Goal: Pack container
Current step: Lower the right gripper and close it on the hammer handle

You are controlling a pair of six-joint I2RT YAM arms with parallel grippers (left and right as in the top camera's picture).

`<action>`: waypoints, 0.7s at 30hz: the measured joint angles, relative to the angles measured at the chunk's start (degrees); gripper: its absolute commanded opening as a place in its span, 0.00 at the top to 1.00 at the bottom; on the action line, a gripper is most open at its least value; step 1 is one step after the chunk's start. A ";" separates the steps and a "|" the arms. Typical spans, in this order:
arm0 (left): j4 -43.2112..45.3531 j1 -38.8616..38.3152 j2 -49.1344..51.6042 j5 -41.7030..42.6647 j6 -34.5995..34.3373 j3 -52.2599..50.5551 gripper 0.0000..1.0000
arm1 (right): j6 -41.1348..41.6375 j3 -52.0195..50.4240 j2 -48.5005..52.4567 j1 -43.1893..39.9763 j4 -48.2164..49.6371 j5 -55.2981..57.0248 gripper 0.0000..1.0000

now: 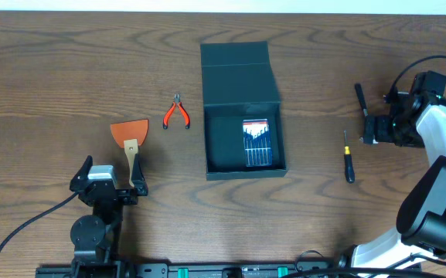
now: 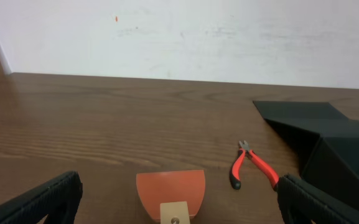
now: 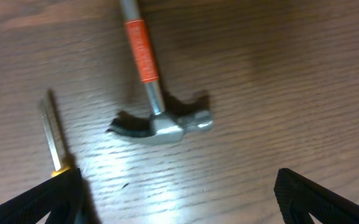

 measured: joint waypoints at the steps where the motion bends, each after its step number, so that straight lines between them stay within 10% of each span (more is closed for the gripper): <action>1: 0.00 0.00 0.00 0.00 0.00 0.00 0.01 | 0.59 0.00 0.37 -0.02 0.39 0.24 0.01; 21: 0.00 0.00 0.00 0.00 0.00 0.00 0.01 | 2.45 4.37 1.51 0.17 -6.01 0.13 0.01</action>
